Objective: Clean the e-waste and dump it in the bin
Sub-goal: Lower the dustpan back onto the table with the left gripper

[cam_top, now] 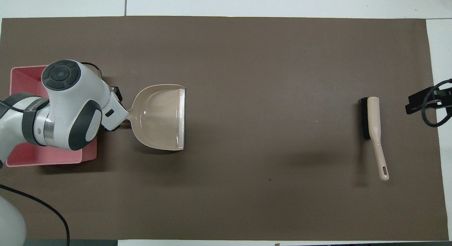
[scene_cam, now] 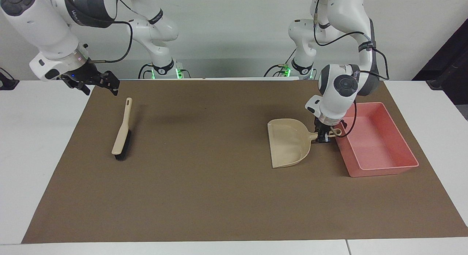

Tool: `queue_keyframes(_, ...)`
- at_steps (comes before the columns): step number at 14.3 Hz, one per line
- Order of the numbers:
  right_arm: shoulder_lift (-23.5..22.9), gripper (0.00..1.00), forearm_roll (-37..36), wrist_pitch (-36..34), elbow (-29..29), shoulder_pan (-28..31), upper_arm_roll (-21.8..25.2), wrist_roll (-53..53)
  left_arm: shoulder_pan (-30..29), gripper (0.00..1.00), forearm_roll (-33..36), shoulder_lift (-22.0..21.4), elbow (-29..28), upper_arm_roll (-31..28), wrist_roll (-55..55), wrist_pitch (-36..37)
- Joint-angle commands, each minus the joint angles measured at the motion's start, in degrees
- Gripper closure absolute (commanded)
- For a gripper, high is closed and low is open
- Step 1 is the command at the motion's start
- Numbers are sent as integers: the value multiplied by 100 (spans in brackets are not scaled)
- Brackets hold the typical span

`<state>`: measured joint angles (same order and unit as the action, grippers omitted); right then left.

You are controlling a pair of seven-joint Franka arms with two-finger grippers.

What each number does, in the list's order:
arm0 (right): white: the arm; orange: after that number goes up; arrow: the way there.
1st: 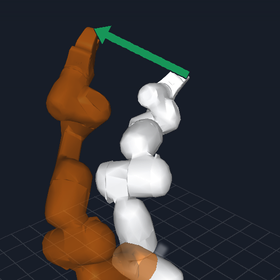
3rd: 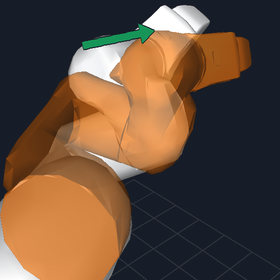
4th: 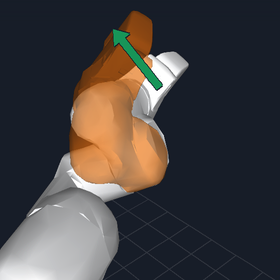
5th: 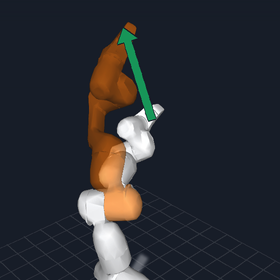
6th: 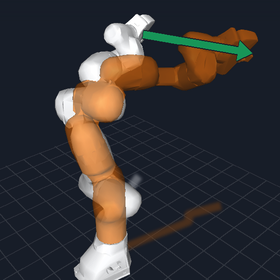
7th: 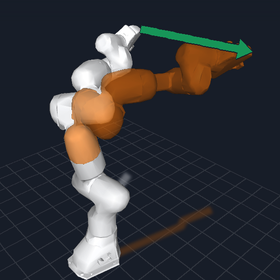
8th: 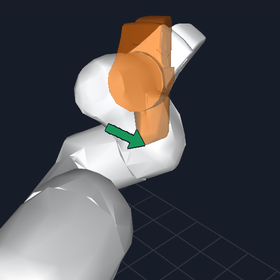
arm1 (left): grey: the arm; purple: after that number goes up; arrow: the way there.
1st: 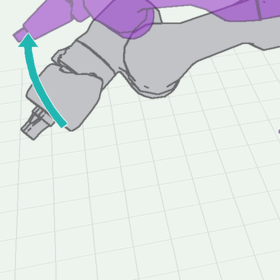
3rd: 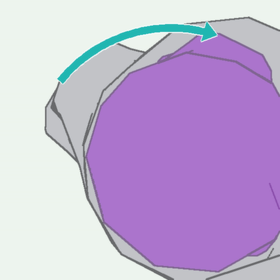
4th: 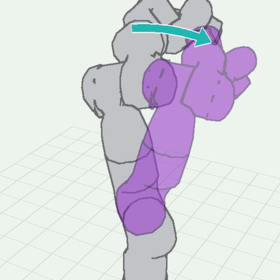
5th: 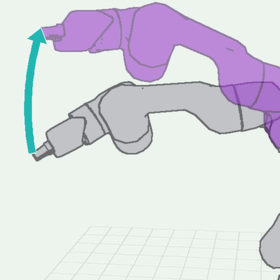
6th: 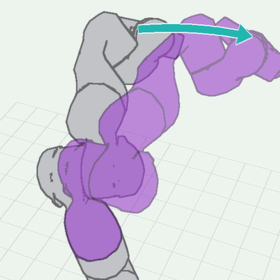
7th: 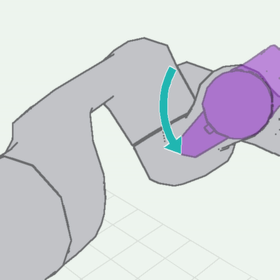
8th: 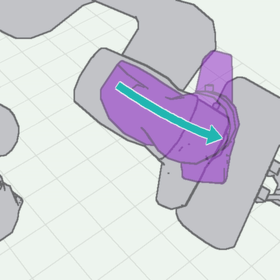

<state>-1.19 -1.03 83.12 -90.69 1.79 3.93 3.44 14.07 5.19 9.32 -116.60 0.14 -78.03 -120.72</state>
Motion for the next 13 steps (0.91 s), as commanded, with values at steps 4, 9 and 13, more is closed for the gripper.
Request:
queue_keyframes(4, 251, 1, 41, -7, -19, -39, 29, -28, 123, 3, -53, -316, 32, -49, 471, 102)
queue_keyframes(9, 268, 1, 41, -7, -19, -48, 29, 68, -123, 3, -53, -939, 32, -66, 1998, 864)
queue_keyframes(13, 259, 1, 41, 55, -19, -39, 29, 122, -518, 2, -62, -1152, 67, -66, 4579, 1743)
